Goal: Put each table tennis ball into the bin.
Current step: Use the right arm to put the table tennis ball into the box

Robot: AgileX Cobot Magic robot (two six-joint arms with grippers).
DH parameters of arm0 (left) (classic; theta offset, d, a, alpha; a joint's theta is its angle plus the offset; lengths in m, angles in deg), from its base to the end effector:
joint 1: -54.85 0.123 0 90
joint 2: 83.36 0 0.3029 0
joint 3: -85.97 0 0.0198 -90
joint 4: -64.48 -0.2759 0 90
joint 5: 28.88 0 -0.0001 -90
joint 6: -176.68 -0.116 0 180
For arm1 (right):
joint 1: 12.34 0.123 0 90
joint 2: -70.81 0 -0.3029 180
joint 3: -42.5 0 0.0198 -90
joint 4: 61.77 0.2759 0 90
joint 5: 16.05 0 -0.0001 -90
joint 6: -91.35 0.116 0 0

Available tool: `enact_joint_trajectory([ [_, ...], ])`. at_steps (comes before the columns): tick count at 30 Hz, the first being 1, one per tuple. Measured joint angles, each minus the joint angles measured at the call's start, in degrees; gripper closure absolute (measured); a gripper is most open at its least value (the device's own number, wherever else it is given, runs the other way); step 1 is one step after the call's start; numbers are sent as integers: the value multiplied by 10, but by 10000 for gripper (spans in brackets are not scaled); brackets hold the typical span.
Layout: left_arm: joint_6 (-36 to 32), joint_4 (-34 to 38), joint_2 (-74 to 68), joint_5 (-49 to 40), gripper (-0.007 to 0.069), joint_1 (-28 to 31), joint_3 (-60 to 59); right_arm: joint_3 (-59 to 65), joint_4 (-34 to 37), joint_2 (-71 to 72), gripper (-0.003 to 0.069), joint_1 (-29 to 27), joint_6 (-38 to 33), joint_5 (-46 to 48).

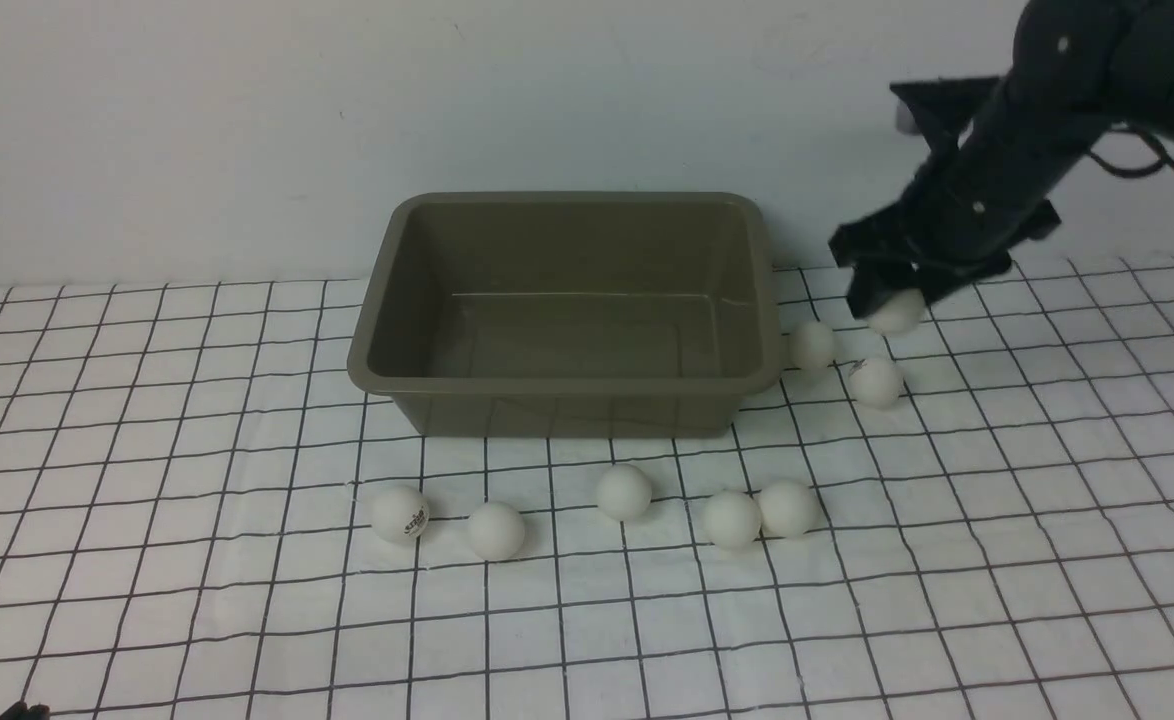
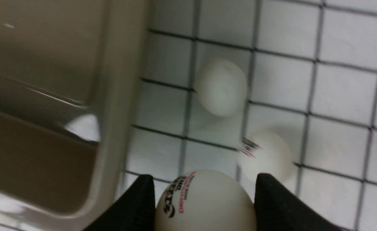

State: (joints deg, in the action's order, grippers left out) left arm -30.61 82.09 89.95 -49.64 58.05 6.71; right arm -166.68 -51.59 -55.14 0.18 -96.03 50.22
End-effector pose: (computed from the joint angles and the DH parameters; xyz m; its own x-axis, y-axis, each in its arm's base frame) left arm 0.0845 -0.0078 0.1660 -0.2585 0.1714 -0.9507 0.0975 0.9837 0.1509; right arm 0.4724 0.1241 0.2460 -0.9158 -0.2606 -0.3056 -0.3133 0.9397 0.1374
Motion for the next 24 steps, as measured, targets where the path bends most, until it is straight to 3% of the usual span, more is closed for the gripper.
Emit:
enact_joint_trajectory([
  [9,0,0,0,0,629,0,0,-80,17,-16,297,109,-19,-36],
  [15,0,0,0,0,629,0,0,-82,15,-71,294,130,-14,-51],
  [24,0,0,0,0,629,0,0,-91,44,-88,157,133,2,-62],
])
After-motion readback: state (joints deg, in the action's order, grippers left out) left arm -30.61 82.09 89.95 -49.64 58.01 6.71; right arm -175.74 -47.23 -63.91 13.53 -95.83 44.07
